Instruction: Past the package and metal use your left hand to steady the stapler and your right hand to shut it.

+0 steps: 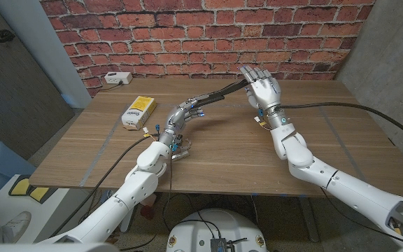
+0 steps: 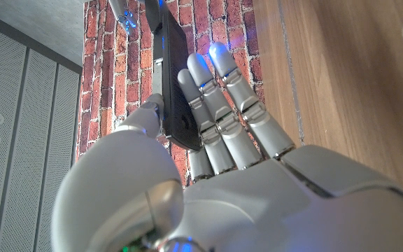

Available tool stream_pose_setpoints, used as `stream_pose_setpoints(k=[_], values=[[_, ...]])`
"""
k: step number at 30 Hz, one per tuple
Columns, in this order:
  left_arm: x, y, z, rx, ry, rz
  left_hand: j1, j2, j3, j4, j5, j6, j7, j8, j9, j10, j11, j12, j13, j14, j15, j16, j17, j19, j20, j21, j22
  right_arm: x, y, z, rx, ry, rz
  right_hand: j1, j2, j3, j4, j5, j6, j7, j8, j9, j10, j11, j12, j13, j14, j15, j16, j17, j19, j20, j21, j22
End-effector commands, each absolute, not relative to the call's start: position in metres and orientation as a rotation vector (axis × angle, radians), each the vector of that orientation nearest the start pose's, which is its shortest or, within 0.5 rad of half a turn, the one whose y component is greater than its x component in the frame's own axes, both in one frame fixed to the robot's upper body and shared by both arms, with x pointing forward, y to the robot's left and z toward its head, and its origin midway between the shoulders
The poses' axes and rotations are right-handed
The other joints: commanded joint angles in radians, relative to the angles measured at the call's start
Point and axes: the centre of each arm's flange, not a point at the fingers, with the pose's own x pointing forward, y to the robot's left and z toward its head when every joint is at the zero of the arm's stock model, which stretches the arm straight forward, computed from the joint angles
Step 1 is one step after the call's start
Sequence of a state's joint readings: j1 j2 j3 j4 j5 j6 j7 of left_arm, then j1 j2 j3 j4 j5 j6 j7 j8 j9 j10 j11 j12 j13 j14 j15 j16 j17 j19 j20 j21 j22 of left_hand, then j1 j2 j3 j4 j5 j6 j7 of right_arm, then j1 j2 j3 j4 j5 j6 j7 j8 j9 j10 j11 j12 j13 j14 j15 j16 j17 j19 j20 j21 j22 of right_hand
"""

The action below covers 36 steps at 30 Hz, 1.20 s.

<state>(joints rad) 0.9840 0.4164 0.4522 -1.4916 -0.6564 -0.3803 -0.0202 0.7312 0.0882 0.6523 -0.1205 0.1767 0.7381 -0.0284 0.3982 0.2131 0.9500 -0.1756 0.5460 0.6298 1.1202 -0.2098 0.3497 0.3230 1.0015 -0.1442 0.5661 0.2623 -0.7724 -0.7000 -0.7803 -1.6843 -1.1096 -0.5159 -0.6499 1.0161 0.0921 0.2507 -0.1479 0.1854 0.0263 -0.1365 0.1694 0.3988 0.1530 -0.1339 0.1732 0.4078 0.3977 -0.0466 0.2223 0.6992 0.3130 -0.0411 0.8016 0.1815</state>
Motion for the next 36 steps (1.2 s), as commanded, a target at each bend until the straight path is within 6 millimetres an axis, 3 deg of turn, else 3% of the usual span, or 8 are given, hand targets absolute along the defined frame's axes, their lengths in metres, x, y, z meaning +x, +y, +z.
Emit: stream_pose_setpoints(k=[1,12,16,18,19,21,27,36], values=[[0.602,0.182,-0.062,-0.178,-0.662,-0.399,0.098,0.099,0.028,0.028,0.003,0.043,0.012,0.008,0.224,0.028,-0.031,-0.002,0.004,0.008,-0.023,-0.003,0.002,-0.006,0.0,0.008,0.003,0.558,-0.198,0.014,-1.62,-1.035,-0.798,-0.005,-0.008,-0.007,0.004,0.01,-0.006,-0.002,0.008,-0.004,-0.009,-0.001,0.006,-0.002,-0.005,-0.17,0.012,0.003,0.01,-0.039,-0.005,-0.001],[0.602,0.186,-0.062,-0.187,-0.666,-0.391,0.098,0.099,0.027,0.029,0.002,0.041,0.011,0.006,0.232,0.029,-0.03,-0.002,0.004,0.008,-0.022,-0.004,0.004,-0.01,0.0,0.014,0.002,0.554,-0.203,0.017,-1.581,-1.022,-0.788,-0.05,-0.007,-0.019,0.026,0.01,0.033,0.003,0.029,-0.021,0.027,0.008,0.026,-0.012,0.018,-0.165,0.013,-0.016,0.028,-0.032,-0.004,-0.003],[0.602,0.187,-0.063,-0.188,-0.667,-0.391,0.098,0.098,0.027,0.028,0.002,0.042,0.012,0.006,0.235,0.027,-0.031,-0.003,0.005,0.008,-0.023,-0.005,0.005,-0.011,-0.001,0.017,0.002,0.553,-0.207,0.018,-1.553,-1.023,-0.771,-0.088,-0.003,-0.027,0.045,0.01,0.05,0.01,0.036,-0.031,0.044,0.017,0.032,-0.018,0.03,-0.163,0.013,-0.029,0.036,-0.028,-0.005,-0.003],[0.602,0.187,-0.062,-0.186,-0.668,-0.389,0.098,0.098,0.027,0.028,0.002,0.041,0.011,0.005,0.237,0.027,-0.031,-0.002,0.007,0.009,-0.024,-0.004,0.005,-0.011,0.0,0.018,0.002,0.553,-0.209,0.019,-1.531,-1.024,-0.758,-0.149,0.009,-0.042,0.078,0.01,0.063,0.009,0.039,-0.042,0.06,0.02,0.036,-0.025,0.034,-0.159,0.012,-0.04,0.034,-0.029,-0.011,-0.003],[0.602,0.187,-0.062,-0.186,-0.669,-0.39,0.098,0.098,0.027,0.028,0.002,0.041,0.012,0.005,0.237,0.026,-0.031,-0.003,0.007,0.009,-0.024,-0.004,0.005,-0.011,-0.001,0.019,0.002,0.553,-0.21,0.019,-1.531,-1.022,-0.758,-0.162,0.009,-0.044,0.083,0.011,0.073,0.02,0.043,-0.045,0.07,0.028,0.039,-0.027,0.039,-0.161,0.012,-0.046,0.042,-0.022,-0.01,-0.004],[0.601,0.188,-0.061,-0.183,-0.67,-0.388,0.098,0.098,0.027,0.028,0.002,0.041,0.011,0.005,0.238,0.026,-0.031,-0.002,0.008,0.009,-0.023,-0.005,0.006,-0.012,0.0,0.02,0.002,0.553,-0.211,0.019,-1.522,-1.024,-0.749,-0.185,0.002,-0.051,0.089,0.012,0.09,0.041,0.047,-0.054,0.09,0.044,0.043,-0.033,0.056,-0.153,0.014,-0.058,0.065,-0.001,-0.006,-0.005],[0.602,0.188,-0.06,-0.183,-0.672,-0.388,0.098,0.097,0.027,0.029,0.002,0.043,0.011,0.005,0.242,0.027,-0.032,-0.003,0.008,0.007,-0.023,-0.006,0.006,-0.013,-0.001,0.023,0.002,0.553,-0.215,0.02,-1.494,-1.024,-0.73,-0.237,0.009,-0.06,0.111,0.013,0.136,0.051,0.057,-0.067,0.142,0.058,0.057,-0.042,0.088,-0.148,0.02,-0.077,0.079,0.014,-0.011,-0.006],[0.603,0.188,-0.058,-0.184,-0.676,-0.387,0.099,0.097,0.027,0.028,0.003,0.041,0.009,0.003,0.248,0.025,-0.032,-0.003,0.01,0.007,-0.024,-0.007,0.007,-0.016,-0.001,0.028,0.001,0.552,-0.222,0.024,-1.46,-1.028,-0.718,-0.317,0.012,-0.074,0.141,0.012,0.222,0.057,0.075,-0.09,0.212,0.06,0.071,-0.057,0.194,-0.141,0.048,-0.107,0.098,0.032,-0.022,-0.006]])
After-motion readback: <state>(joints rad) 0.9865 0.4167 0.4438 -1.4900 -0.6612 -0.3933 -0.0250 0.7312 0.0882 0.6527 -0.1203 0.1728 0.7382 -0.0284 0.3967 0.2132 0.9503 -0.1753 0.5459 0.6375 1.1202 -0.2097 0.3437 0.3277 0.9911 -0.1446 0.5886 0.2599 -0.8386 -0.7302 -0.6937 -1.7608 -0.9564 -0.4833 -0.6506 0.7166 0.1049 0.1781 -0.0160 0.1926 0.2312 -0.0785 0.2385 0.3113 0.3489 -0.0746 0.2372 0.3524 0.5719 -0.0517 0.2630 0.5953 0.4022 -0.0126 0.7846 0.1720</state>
